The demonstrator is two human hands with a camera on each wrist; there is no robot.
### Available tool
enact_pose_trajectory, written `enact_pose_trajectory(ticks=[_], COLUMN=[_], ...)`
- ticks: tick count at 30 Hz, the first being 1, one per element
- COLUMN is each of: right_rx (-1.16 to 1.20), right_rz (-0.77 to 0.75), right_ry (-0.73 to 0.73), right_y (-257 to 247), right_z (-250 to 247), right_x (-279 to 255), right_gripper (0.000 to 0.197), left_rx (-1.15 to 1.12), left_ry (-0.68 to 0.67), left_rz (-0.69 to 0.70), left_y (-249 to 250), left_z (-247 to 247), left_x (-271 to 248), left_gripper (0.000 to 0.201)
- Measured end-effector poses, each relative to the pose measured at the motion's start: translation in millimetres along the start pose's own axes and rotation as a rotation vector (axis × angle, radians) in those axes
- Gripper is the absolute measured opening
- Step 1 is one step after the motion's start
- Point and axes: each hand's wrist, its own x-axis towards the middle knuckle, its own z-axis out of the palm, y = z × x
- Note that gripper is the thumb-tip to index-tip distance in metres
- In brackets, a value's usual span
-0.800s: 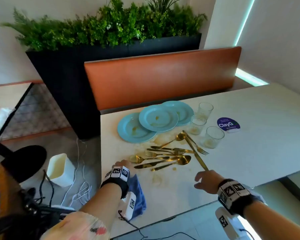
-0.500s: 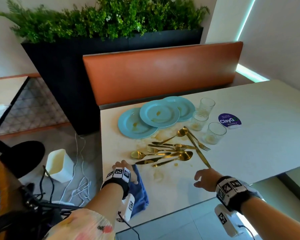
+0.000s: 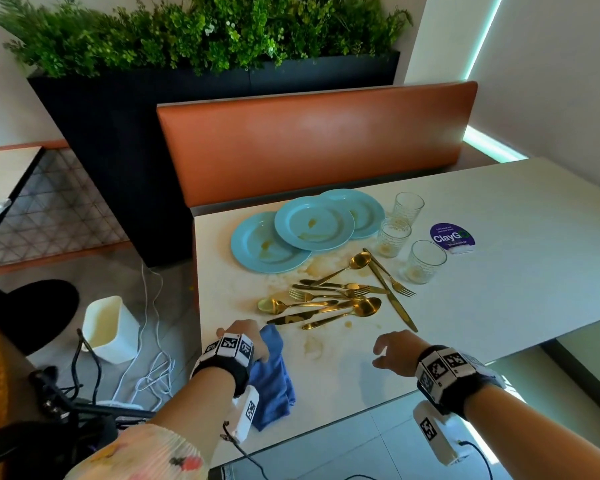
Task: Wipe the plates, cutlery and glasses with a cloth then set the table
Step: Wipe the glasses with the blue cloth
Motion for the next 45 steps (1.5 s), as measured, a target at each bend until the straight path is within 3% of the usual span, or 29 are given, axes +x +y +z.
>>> enact_pose_trajectory(ticks=[4,7,10,14,17,21,24,30,32,39,42,45], right_rx=[0.018,0.075,0.186,0.458,0.685,1.067,1.241,1.504,1.556,1.412,1.384,1.372], right_rz=[-0.031,-0.063,-0.126,-0.158,-0.142,-0.157,-0.1,-0.018,-0.01,0.169,0.181,0.183], right_ry=[0.015,0.06,0.157,0.274,0.356,0.355,0.429,0.484,0.486,0.482,0.502,0.525], right_y=[-10,-19,-29,-27,-14,4,19,56,70,138,173,195], right_z=[-14,-29,-51,-84,-107,-124,-126,-138,-145,-169,-178,-182], right_x=[1,2,-3,-9,-13,-23,-26,-24,-19,16,31,46], right_gripper=[0.036,0.041,0.057,0.089,0.074,0.039,0.036,0.029,0.018,0.016,0.008,0.016], left_rx=[-0.06,-0.079,-0.206,-0.544,-0.716,-0.946,-1.025,-0.891,-0.818,-0.608,-0.457,-0.386], left_ry=[0.016,0.037,0.042,0.024,-0.018,-0.133,-0.182,-0.038,0.006,0.086,0.177,0.108], left_rz=[0.211,0.383,0.523,0.62,0.701,0.815,0.864,0.769,0.748,0.678,0.545,0.455], left_y=[28,57,85,117,138,169,193,238,254,303,308,307], left_z=[-31,-56,-83,-114,-130,-138,-137,-132,-129,-105,-91,-69], left_x=[-12,-25,-39,-52,-58,-61,-58,-37,-25,17,40,60], left_gripper=[0.056,0.05,0.036,0.041,0.03,0.028,0.023,0.033,0.034,0.026,0.051,0.079])
